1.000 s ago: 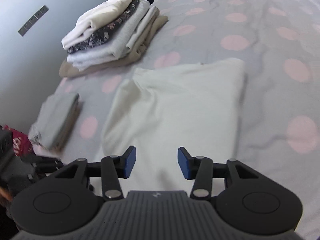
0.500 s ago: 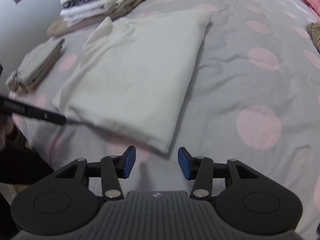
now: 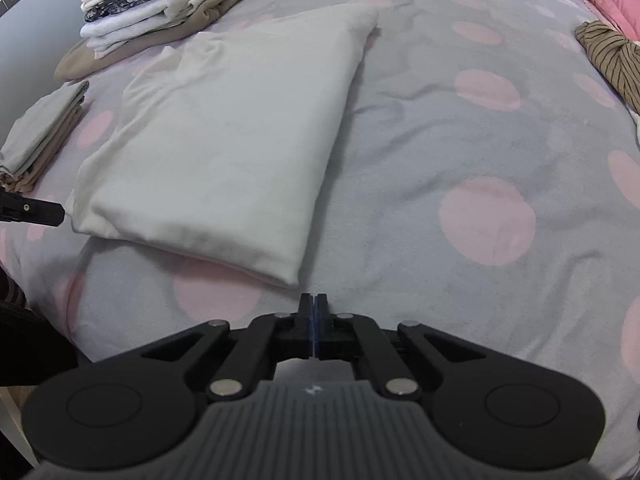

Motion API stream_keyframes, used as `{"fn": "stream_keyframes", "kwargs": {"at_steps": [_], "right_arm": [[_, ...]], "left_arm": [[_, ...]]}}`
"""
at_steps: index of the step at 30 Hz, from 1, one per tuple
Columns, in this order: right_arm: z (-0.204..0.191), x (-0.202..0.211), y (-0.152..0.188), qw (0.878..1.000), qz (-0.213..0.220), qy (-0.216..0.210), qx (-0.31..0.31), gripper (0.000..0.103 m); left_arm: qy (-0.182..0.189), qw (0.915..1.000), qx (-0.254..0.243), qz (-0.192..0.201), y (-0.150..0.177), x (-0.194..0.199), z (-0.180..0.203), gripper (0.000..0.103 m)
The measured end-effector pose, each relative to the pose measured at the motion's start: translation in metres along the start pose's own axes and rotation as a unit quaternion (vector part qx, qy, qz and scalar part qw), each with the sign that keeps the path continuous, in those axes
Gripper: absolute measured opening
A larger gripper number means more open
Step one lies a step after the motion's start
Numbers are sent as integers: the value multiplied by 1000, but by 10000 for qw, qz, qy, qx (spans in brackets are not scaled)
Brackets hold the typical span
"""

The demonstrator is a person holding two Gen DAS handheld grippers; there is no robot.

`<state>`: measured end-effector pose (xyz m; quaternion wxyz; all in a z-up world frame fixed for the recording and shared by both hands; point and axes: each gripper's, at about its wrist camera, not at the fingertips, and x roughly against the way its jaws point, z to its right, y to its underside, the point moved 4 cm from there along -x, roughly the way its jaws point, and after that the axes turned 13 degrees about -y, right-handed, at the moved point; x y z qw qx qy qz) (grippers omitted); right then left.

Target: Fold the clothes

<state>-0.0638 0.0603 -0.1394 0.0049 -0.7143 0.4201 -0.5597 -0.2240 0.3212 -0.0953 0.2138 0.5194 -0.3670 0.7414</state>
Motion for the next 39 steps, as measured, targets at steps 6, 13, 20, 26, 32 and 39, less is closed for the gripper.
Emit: {"fn": "stream_keyframes", "kwargs": {"at_steps": [6,13,20,26,32,39], "right_arm": [[-42,5,-2,9962,164,-25,858,22],[-63,-16,4,9925,-87,-167,1210,27],[-78,-20,5,9839,-43,-88,1785,40],[-99,-22,-3,9722,68,90,2338,50],[-144,-36,-13,9403,145,166,3395,52],[-170,-67,-18,8960,0,667,4390,52]], "left_arm": [[260,9996,-53,-101,6,-2,7,39],[56,9997,-148,-198,10,-18,14,18],[23,9999,-155,26,3,-5,17,4],[87,9997,-207,131,-4,8,16,4],[182,9994,-230,176,-9,14,14,4],[371,9990,-213,146,-10,16,10,4]]}}
